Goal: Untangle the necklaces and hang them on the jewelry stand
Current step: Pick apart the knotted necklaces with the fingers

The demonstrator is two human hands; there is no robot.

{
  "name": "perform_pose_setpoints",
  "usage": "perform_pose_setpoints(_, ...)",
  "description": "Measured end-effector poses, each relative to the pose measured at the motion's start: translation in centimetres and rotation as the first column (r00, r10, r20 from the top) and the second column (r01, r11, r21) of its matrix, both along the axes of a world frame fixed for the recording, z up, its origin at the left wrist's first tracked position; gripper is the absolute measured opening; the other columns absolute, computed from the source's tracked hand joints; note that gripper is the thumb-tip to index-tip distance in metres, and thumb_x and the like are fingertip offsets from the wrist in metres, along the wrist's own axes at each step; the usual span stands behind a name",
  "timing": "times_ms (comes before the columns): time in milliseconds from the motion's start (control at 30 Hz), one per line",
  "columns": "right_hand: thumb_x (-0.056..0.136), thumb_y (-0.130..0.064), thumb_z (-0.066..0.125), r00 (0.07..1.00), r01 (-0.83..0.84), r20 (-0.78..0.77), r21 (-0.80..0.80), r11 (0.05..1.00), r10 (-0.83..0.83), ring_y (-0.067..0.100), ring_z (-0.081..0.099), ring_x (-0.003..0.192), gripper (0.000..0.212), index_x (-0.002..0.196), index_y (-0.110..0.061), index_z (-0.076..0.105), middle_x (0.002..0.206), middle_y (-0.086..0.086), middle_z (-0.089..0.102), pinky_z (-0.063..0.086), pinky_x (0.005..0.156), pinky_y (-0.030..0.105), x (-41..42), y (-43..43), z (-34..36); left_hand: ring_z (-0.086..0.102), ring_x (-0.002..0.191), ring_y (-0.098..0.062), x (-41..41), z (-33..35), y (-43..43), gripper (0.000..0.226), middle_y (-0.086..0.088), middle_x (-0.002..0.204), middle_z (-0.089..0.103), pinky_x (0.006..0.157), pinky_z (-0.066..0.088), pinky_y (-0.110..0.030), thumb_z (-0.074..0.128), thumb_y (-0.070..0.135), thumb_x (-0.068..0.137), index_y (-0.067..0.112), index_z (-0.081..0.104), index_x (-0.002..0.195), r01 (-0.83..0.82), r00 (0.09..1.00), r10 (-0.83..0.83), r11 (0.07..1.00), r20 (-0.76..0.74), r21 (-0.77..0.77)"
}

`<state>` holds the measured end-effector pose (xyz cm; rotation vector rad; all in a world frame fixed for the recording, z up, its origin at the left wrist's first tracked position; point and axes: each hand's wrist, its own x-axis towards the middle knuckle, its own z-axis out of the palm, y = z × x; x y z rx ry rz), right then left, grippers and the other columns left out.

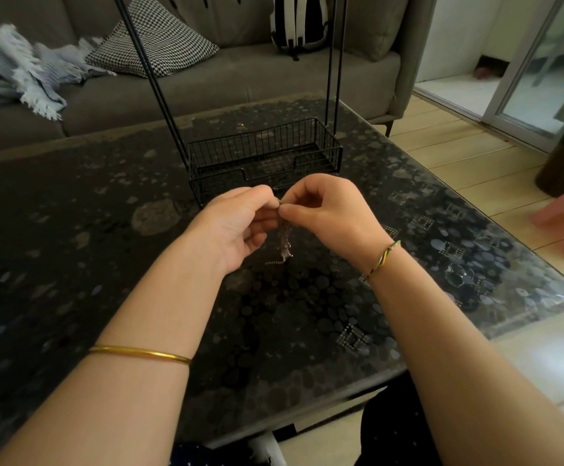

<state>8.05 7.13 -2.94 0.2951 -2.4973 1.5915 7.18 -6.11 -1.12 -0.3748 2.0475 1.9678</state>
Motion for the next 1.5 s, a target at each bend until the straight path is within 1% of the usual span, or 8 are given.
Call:
perform_pose_setpoints(133,0.081,-0.008,0.07,1.0,0.006,0.018,-0.063,0.998,-0.005,0.006,0.052,0.065,0.004,0.079,-0.009,0.066,0.072,-0.002,0.06,0.046,0.065,0.024,0.0,0.2,0.2,0.057,0.071,-0.011,-0.1,-0.2,-0.1,0.017,0.002,0.07,0.063,0.064,0.04,-0.024,0.058,0.01,0.085,0.018,0.061,0.071,0.001,0.999,-0.003,0.999,-0.043,-0.036)
perform_pose_setpoints(400,0.086,-0.007,0.063,0.963,0.054,0.266,-0.366,0.929,0.049,0.009,0.056,0.068,0.012,0.076,-0.014,0.061,0.072,0.0,0.059,0.046,0.062,0.023,0.1,0.1,0.2,0.06,0.076,-0.012,-0.4,-0.7,0.3,0.02,0.002,0.078,0.066,0.065,0.041,-0.026,0.054,0.013,0.085,0.021,0.059,0.066,0.057,0.993,-0.072,0.987,-0.093,-0.152)
perform_pose_setpoints(700,0.083,-0.004,0.059,0.964,0.029,0.263,-0.228,0.973,0.033,0.009,0.056,0.064,0.009,0.077,-0.01,0.061,0.072,0.002,0.059,0.046,0.057,0.022,0.1,0.0,0.3,0.058,0.088,-0.025,-0.7,-1.3,0.5,0.011,-0.01,0.096,0.064,0.073,0.043,-0.038,0.052,0.02,0.084,0.02,0.056,0.073,-0.052,0.978,-0.007,0.96,-0.209,-0.275)
perform_pose_setpoints(967,0.088,-0.004,0.049,0.914,0.172,0.395,-0.589,0.79,0.096,0.007,0.044,0.052,0.022,0.067,-0.012,0.054,0.061,-0.001,0.048,0.036,0.049,0.019,-0.2,0.0,0.4,0.057,0.076,-0.017,-0.6,-0.9,1.7,0.023,0.0,0.069,0.059,0.068,0.043,-0.031,0.051,0.011,0.086,0.017,0.057,0.064,0.066,0.977,-0.114,0.965,-0.179,-0.255)
perform_pose_setpoints(1100,0.087,-0.004,0.049,0.919,0.172,0.389,-0.532,0.829,0.058,0.007,0.045,0.053,0.019,0.07,-0.01,0.055,0.061,-0.001,0.049,0.038,0.048,0.019,-0.2,-0.3,0.1,0.061,0.081,-0.015,-0.3,-0.8,1.2,0.011,-0.003,0.085,0.068,0.074,0.05,-0.034,0.058,0.011,0.085,0.012,0.069,0.086,0.047,0.944,-0.189,0.888,-0.271,-0.458)
perform_pose_setpoints(1333,0.086,-0.004,0.054,0.964,0.165,0.249,-0.277,0.947,-0.095,0.008,0.05,0.051,0.009,0.078,-0.006,0.055,0.059,0.001,0.054,0.042,0.044,0.016,-0.1,-0.9,-0.3,0.05,0.066,-0.012,-0.3,-1.1,0.8,0.008,0.004,0.071,0.054,0.062,0.041,-0.031,0.062,0.015,0.085,0.015,0.059,0.078,-0.026,0.845,-0.353,0.723,-0.402,-0.69)
perform_pose_setpoints(1400,0.084,-0.003,0.055,0.967,0.168,0.231,-0.256,0.952,-0.109,0.01,0.049,0.052,0.009,0.076,-0.008,0.053,0.06,0.001,0.054,0.042,0.047,0.02,-0.1,-0.7,-0.3,0.053,0.069,-0.013,-0.3,-1.2,0.8,0.007,0.003,0.074,0.056,0.064,0.044,-0.031,0.059,0.015,0.087,0.014,0.06,0.081,-0.021,0.848,-0.343,0.741,-0.404,-0.671)
perform_pose_setpoints(1500,0.083,-0.003,0.057,0.97,0.161,0.216,-0.241,0.957,-0.109,0.011,0.05,0.055,0.008,0.078,-0.008,0.053,0.063,0.001,0.054,0.045,0.051,0.023,-0.1,-0.5,-0.2,0.059,0.081,-0.018,-0.4,-1.0,0.6,0.013,-0.002,0.082,0.061,0.072,0.051,-0.034,0.052,0.013,0.089,0.014,0.063,0.083,0.037,0.936,-0.191,0.889,-0.295,-0.457)
